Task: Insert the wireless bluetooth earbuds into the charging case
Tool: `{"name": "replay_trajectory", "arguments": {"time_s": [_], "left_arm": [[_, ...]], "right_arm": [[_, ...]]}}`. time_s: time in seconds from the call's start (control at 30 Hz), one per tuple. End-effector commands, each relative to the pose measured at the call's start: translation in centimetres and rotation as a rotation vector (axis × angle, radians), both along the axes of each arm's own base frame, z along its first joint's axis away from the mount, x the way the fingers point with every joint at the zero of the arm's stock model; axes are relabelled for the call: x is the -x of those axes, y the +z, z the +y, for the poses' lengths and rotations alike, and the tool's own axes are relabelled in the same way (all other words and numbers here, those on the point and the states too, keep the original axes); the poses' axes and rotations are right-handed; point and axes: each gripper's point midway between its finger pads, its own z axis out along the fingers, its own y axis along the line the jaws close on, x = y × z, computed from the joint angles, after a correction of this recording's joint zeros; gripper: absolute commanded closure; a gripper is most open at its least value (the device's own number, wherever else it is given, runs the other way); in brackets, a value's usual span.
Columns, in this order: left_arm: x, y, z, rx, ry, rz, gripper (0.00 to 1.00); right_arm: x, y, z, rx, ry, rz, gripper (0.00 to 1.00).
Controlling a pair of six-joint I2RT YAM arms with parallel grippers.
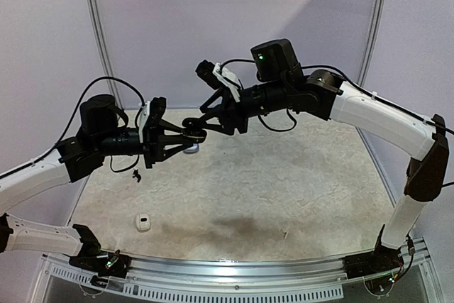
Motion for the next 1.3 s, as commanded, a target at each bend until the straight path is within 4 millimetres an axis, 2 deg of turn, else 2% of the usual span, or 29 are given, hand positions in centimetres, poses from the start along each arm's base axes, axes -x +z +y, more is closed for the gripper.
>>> {"name": "replay_trajectory", "arguments": {"time_s": [0.0,0.1,0.2,0.33,0.43,0.5,0.57,0.73,0.8,0.93,1.03,1.27], "left_arm": [[-0.3,-0.5,0.9,0.031,0.060,0.078,1.00],[-0.4,-0.5,1.5,0.049,0.082,0.103,1.00],[-0.6,0.1,2.1,0.089,0.102,0.118,1.00],[-1.0,2.9,3.1,0.199,0.140,0.137,1.00],[-1.5,5.2,3.9,0.301,0.166,0.169,1.00],[-0.9,6.5,4.0,0.352,0.142,0.165,1.00],[0.1,7.5,4.0,0.377,0.092,0.156,1.00],[1.9,8.2,3.8,0.376,-0.001,0.127,1.00],[2.1,8.4,3.8,0.379,-0.010,0.122,1.00],[2.1,8.5,3.7,0.382,-0.012,0.120,1.00],[2.3,9.0,3.7,0.388,-0.022,0.107,1.00],[2.5,9.3,3.6,0.395,-0.033,0.093,1.00]], "right_arm": [[0.2,4.2,-0.8,-0.103,-0.002,-0.021,0.45],[1.1,6.0,-1.0,-0.159,0.033,-0.020,0.37],[1.5,6.2,-1.2,-0.182,0.047,-0.005,0.33],[1.0,5.7,-1.7,-0.214,-0.003,0.074,0.32],[-0.1,6.9,-2.2,-0.322,-0.087,0.100,0.35],[-0.1,8.0,-2.3,-0.413,-0.109,0.165,0.38],[0.4,8.2,-1.9,-0.457,-0.095,0.206,0.39],[3.8,7.5,0.5,-0.455,0.032,0.164,0.31],[4.3,7.1,1.0,-0.454,0.057,0.153,0.31],[4.6,7.1,1.4,-0.459,0.082,0.159,0.39],[4.4,6.4,1.9,-0.438,0.085,0.176,0.40],[4.5,6.3,2.8,-0.444,0.117,0.194,0.43]]}}
